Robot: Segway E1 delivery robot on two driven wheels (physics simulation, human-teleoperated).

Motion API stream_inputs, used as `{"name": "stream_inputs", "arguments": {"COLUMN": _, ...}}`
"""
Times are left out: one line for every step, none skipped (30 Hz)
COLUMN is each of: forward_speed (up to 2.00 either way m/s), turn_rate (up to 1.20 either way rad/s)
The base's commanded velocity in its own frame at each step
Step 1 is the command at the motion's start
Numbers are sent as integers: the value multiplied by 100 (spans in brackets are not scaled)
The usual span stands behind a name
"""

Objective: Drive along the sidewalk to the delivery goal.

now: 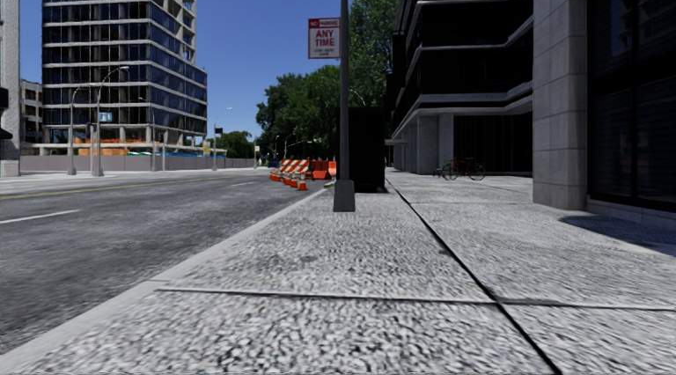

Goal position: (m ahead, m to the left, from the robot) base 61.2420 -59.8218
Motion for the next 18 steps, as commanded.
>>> {"name": "stream_inputs", "arguments": {"forward_speed": 200, "turn_rate": 0}}
{"name": "stream_inputs", "arguments": {"forward_speed": 200, "turn_rate": 0}}
{"name": "stream_inputs", "arguments": {"forward_speed": 200, "turn_rate": -42}}
{"name": "stream_inputs", "arguments": {"forward_speed": 200, "turn_rate": -88}}
{"name": "stream_inputs", "arguments": {"forward_speed": 200, "turn_rate": -105}}
{"name": "stream_inputs", "arguments": {"forward_speed": 200, "turn_rate": -105}}
{"name": "stream_inputs", "arguments": {"forward_speed": 200, "turn_rate": -120}}
{"name": "stream_inputs", "arguments": {"forward_speed": 200, "turn_rate": -120}}
{"name": "stream_inputs", "arguments": {"forward_speed": 200, "turn_rate": -120}}
{"name": "stream_inputs", "arguments": {"forward_speed": 200, "turn_rate": -120}}
{"name": "stream_inputs", "arguments": {"forward_speed": 200, "turn_rate": -120}}
{"name": "stream_inputs", "arguments": {"forward_speed": 200, "turn_rate": -120}}
{"name": "stream_inputs", "arguments": {"forward_speed": 200, "turn_rate": -120}}
{"name": "stream_inputs", "arguments": {"forward_speed": 200, "turn_rate": -120}}
{"name": "stream_inputs", "arguments": {"forward_speed": 200, "turn_rate": -120}}
{"name": "stream_inputs", "arguments": {"forward_speed": 200, "turn_rate": -120}}
{"name": "stream_inputs", "arguments": {"forward_speed": 200, "turn_rate": -120}}
{"name": "stream_inputs", "arguments": {"forward_speed": 200, "turn_rate": -115}}
